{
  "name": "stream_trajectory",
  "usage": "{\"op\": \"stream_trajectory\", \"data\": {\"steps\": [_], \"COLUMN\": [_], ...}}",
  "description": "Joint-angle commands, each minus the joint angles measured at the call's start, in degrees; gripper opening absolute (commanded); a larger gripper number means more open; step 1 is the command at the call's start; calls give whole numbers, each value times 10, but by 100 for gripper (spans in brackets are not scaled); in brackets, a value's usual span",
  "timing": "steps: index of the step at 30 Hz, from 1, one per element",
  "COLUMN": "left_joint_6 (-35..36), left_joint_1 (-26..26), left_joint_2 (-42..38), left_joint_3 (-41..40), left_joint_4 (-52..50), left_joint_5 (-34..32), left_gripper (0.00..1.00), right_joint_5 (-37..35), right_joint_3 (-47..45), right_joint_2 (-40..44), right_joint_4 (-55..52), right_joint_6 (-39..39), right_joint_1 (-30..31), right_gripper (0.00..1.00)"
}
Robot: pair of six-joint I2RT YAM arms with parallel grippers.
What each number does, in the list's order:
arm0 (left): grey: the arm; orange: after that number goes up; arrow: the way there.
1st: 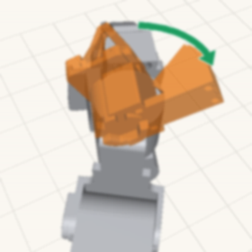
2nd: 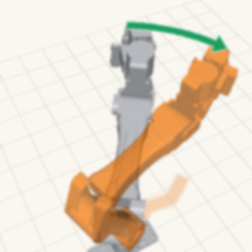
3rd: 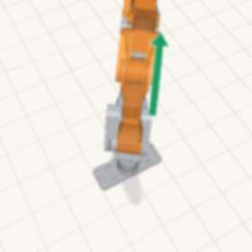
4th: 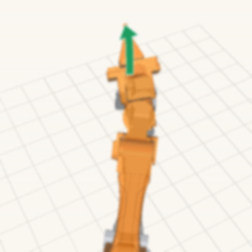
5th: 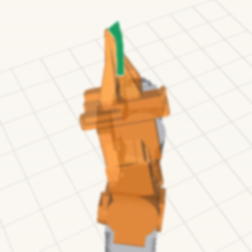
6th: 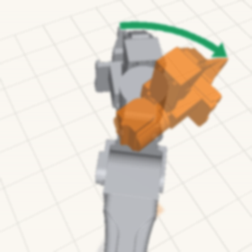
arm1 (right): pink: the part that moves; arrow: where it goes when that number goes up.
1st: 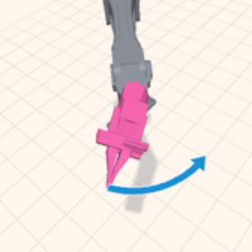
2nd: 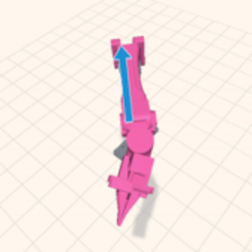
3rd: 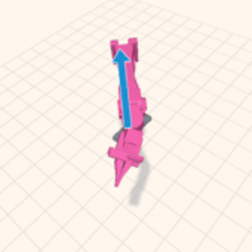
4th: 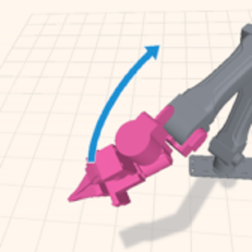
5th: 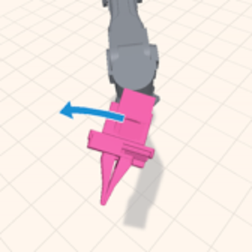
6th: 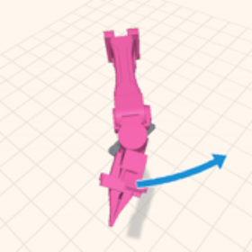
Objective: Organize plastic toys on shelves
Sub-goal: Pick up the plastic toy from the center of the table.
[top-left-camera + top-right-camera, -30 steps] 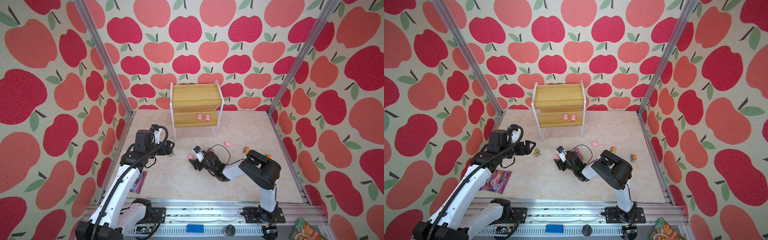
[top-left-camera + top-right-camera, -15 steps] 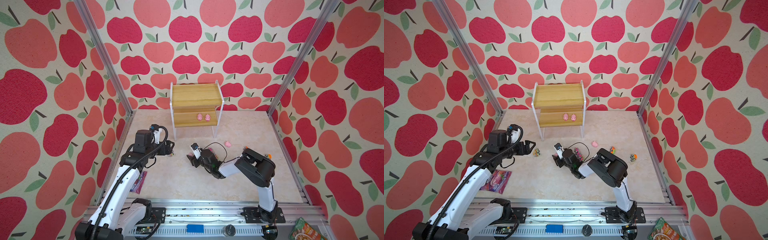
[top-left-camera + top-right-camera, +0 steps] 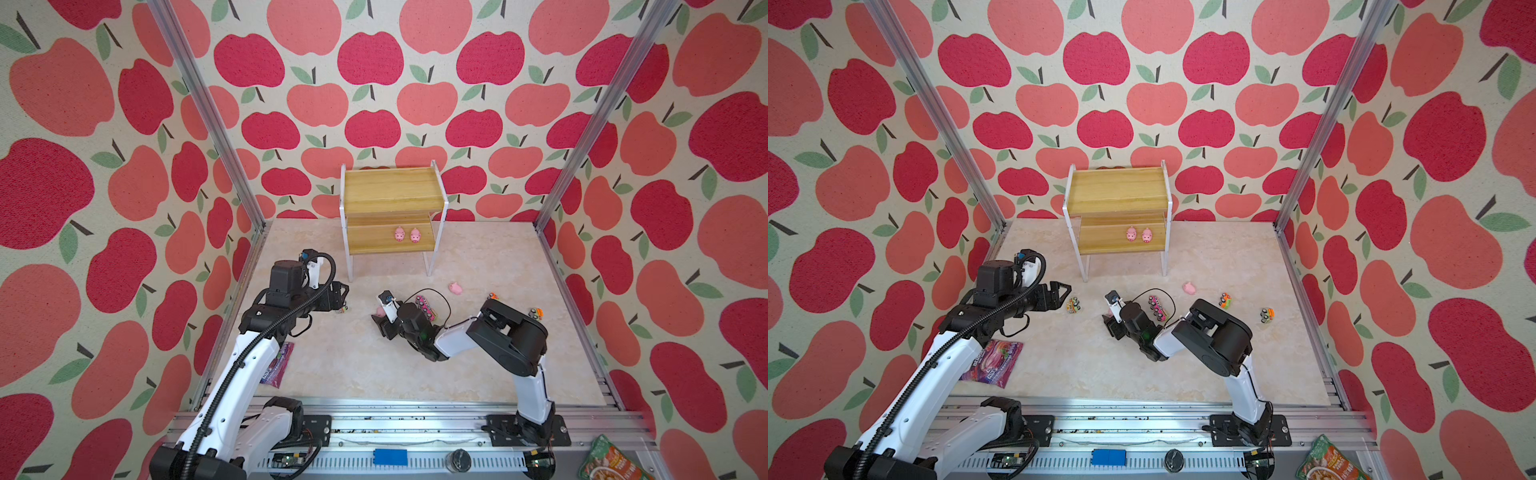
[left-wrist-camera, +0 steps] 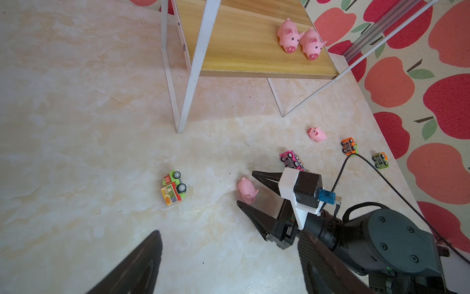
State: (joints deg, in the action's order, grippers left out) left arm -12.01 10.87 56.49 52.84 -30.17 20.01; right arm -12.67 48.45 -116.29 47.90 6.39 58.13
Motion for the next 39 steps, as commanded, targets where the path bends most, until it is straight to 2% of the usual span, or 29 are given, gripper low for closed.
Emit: {"op": "stream_trajectory", "data": {"steps": [1, 7, 24, 39], "left_joint_6": [7, 6, 6, 8], "left_joint_1": [0, 0, 0, 1], "left_joint_2": [-9, -9, -13, -19], "left_joint_3": [-6, -5, -6, -9], "left_joint_4": [9, 9, 10, 12], "left_joint_5": [7, 9, 13, 15], "left_gripper": [86, 86, 86, 86], "right_joint_5": [-25, -37, -54, -37], "right_joint_3": [6, 6, -33, -22], "right_joint_2": [-5, -5, 21, 14], "right_joint_4": [-7, -12, -6, 17], "right_joint_6": [21, 34, 36, 21], "right_joint_1": [3, 3, 6, 7], "right_gripper": [64, 61, 61, 59]}}
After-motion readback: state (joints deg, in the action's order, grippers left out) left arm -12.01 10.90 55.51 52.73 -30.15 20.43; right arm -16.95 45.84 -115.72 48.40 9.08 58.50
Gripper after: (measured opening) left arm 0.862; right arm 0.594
